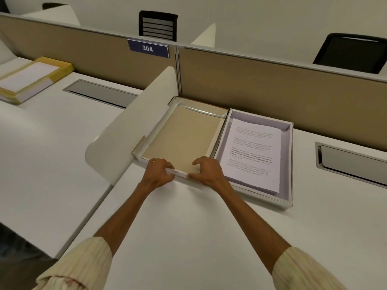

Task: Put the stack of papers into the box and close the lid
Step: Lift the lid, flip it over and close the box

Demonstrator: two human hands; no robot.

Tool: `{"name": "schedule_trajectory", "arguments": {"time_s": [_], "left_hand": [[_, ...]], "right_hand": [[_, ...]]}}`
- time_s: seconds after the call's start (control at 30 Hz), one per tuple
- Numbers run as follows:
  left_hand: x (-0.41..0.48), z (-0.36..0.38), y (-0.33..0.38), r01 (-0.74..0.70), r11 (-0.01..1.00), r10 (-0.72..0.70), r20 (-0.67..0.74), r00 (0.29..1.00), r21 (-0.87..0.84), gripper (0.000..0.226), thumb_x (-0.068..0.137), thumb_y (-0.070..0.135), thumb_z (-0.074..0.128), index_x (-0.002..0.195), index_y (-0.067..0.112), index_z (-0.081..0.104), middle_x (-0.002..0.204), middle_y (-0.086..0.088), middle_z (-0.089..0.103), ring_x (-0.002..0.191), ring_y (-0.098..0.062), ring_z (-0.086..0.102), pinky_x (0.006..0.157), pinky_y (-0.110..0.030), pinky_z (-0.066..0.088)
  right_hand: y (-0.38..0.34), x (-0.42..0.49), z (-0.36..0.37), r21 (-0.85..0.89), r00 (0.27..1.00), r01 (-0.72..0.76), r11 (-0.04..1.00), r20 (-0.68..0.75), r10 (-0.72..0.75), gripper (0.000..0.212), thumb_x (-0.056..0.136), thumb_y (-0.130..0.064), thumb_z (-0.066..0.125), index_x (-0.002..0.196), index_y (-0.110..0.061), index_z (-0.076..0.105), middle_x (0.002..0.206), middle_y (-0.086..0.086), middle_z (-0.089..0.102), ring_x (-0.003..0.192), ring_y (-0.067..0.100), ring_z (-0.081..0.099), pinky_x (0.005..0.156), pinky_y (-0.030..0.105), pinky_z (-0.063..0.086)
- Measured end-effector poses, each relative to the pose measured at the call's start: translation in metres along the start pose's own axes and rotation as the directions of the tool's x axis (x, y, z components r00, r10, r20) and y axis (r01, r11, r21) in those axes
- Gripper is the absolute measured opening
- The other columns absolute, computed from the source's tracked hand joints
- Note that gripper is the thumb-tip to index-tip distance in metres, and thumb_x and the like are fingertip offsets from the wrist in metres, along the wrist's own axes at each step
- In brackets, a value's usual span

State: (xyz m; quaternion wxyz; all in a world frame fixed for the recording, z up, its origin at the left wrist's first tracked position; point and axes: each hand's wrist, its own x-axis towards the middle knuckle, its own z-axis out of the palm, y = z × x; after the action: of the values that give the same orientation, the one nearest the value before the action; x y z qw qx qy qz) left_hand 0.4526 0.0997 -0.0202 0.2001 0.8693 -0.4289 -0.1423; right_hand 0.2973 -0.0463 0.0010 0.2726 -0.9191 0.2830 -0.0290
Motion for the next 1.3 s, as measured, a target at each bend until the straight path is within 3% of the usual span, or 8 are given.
{"name": "schedule_trajectory", "arguments": {"time_s": [0.27, 0.5, 0.73, 0.9, 1.03, 1.13, 1.23, 1.3], "left_hand": [[-0.001, 0.012, -0.006, -0.058, 0.996, 0.063, -0.066, 0.996, 0.071, 0.031, 0.079, 0.043, 0.072, 0.092, 0.016, 0.077, 0.096, -0.003, 0.077, 0.093, -0.021, 0.067, 0.098, -0.038, 0.035], [-0.001, 0.019, -0.012, -0.109, 0.992, 0.114, -0.081, 0.990, 0.060, 0.022, 0.086, 0.036, 0.067, 0.093, 0.018, 0.077, 0.093, 0.000, 0.077, 0.093, -0.021, 0.065, 0.104, -0.039, 0.034], [0.002, 0.025, -0.011, -0.216, 0.972, 0.227, -0.135, 0.964, 0.090, 0.021, 0.090, 0.034, 0.059, 0.092, 0.018, 0.073, 0.095, 0.003, 0.072, 0.099, -0.020, 0.061, 0.107, -0.035, 0.028], [0.000, 0.019, -0.009, -0.251, 0.963, 0.265, -0.198, 0.944, 0.094, 0.058, 0.084, 0.069, 0.042, 0.089, 0.019, 0.070, 0.101, 0.004, 0.066, 0.111, -0.015, 0.053, 0.105, -0.031, 0.023], [-0.003, 0.029, 0.009, -0.101, 0.994, 0.112, -0.421, 0.900, 0.050, 0.046, 0.089, 0.055, 0.055, 0.114, 0.017, 0.060, 0.138, -0.007, 0.047, 0.141, -0.022, 0.030, 0.116, -0.042, 0.017], [-0.013, 0.038, 0.030, 0.057, 0.984, -0.139, -0.532, 0.835, -0.168, 0.080, 0.083, 0.050, 0.069, 0.141, 0.008, 0.031, 0.154, -0.018, 0.017, 0.147, -0.032, 0.012, 0.120, -0.047, 0.015], [-0.021, 0.034, 0.055, 0.163, 0.722, -0.513, -0.363, 0.778, -0.672, 0.108, 0.080, 0.044, 0.075, 0.149, 0.009, 0.000, 0.159, -0.017, -0.006, 0.150, -0.031, -0.001, 0.118, -0.041, 0.017], [-0.019, 0.032, 0.063, 0.136, 0.481, -0.560, -0.184, 0.808, -0.866, 0.108, 0.085, 0.034, 0.072, 0.152, 0.015, -0.011, 0.162, -0.015, 0.006, 0.150, -0.029, 0.015, 0.114, -0.035, 0.027]], "right_hand": [[-0.003, -0.006, 0.024, -0.103, 0.997, 0.006, 0.995, -0.073, -0.014, 0.035, 0.080, -0.042, 0.068, 0.104, -0.018, 0.074, 0.105, 0.003, 0.074, 0.104, 0.021, 0.064, 0.111, 0.044, 0.025], [-0.005, -0.012, 0.039, -0.118, 0.993, 0.002, 0.993, -0.116, -0.015, 0.027, 0.088, -0.022, 0.058, 0.070, -0.014, 0.075, 0.068, 0.001, 0.074, 0.069, 0.021, 0.065, 0.119, 0.048, 0.017], [0.002, -0.022, 0.048, -0.004, 0.972, 0.004, 1.000, -0.234, -0.005, 0.023, 0.090, -0.015, 0.058, 0.085, -0.008, 0.079, 0.067, 0.010, 0.074, 0.063, 0.027, 0.063, 0.122, 0.041, 0.021], [0.000, -0.026, 0.052, 0.070, 0.960, 0.020, 0.997, -0.281, 0.001, 0.022, 0.092, -0.016, 0.058, 0.090, -0.009, 0.079, 0.069, 0.010, 0.075, 0.061, 0.023, 0.065, 0.121, 0.041, 0.022], [0.002, -0.025, 0.054, 0.095, 0.950, 0.021, 0.995, -0.311, 0.010, 0.021, 0.092, -0.018, 0.059, 0.092, -0.010, 0.079, 0.079, 0.010, 0.077, 0.073, 0.025, 0.071, 0.116, 0.046, 0.032], [0.003, -0.025, 0.056, 0.134, 0.934, 0.036, 0.990, -0.357, 0.014, 0.019, 0.090, -0.017, 0.061, 0.089, -0.010, 0.079, 0.077, 0.008, 0.078, 0.063, 0.021, 0.070, 0.119, 0.044, 0.027], [0.001, -0.026, 0.055, 0.189, 0.923, 0.031, 0.982, -0.382, 0.045, 0.018, 0.091, -0.017, 0.062, 0.093, -0.009, 0.079, 0.079, 0.008, 0.078, 0.065, 0.022, 0.072, 0.119, 0.043, 0.024], [0.000, -0.026, 0.053, 0.215, 0.924, 0.031, 0.976, -0.377, 0.054, 0.019, 0.091, -0.019, 0.062, 0.095, -0.009, 0.078, 0.079, 0.008, 0.078, 0.063, 0.023, 0.071, 0.116, 0.048, 0.030]]}}
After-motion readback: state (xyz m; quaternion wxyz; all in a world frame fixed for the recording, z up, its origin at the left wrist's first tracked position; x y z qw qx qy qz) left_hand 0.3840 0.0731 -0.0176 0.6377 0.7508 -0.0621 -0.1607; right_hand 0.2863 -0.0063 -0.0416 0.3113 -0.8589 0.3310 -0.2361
